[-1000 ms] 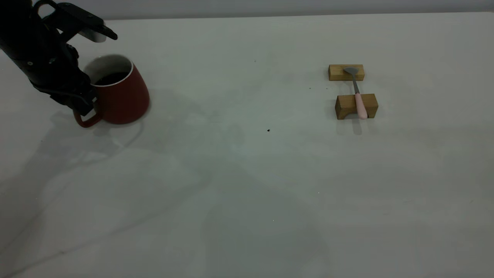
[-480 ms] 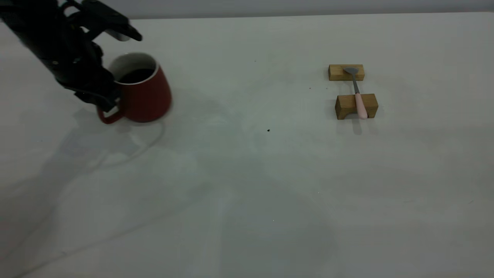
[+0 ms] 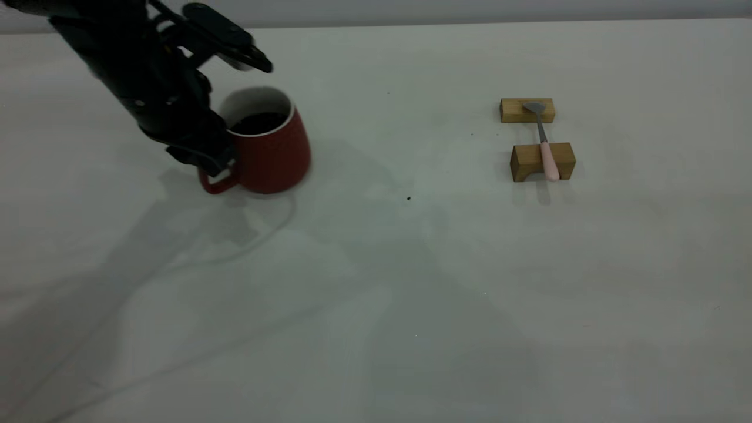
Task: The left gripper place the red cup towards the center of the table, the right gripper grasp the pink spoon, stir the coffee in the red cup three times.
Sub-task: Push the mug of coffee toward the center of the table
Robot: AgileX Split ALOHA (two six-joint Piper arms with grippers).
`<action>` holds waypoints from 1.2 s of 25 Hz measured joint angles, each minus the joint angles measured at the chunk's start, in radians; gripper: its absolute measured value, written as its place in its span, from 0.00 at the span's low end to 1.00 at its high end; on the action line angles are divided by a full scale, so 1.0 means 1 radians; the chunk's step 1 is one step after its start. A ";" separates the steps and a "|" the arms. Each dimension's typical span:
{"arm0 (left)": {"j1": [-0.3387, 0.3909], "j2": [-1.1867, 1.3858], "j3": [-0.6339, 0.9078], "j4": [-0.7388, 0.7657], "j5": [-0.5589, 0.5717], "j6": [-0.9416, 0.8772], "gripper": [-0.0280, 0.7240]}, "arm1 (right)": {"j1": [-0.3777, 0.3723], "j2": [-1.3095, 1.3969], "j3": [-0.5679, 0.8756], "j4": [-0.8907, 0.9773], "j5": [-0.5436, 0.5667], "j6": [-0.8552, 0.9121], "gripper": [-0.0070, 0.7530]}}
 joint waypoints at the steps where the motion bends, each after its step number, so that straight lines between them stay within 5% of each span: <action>1: -0.010 0.004 -0.005 0.000 0.000 -0.004 0.32 | 0.000 0.000 0.000 0.000 0.000 0.000 0.32; 16: -0.163 0.073 -0.132 0.001 0.018 -0.035 0.32 | 0.000 0.000 0.000 0.000 0.000 0.000 0.32; 23: -0.174 0.077 -0.138 0.001 0.021 -0.042 0.34 | 0.000 0.000 0.000 0.000 0.000 0.000 0.32; 25: -0.176 0.083 -0.138 0.001 0.021 -0.043 0.41 | 0.000 0.000 0.000 0.000 0.000 0.000 0.32; 30: -0.181 0.084 -0.137 0.001 0.044 -0.051 0.85 | 0.000 0.000 0.000 0.000 0.000 0.000 0.32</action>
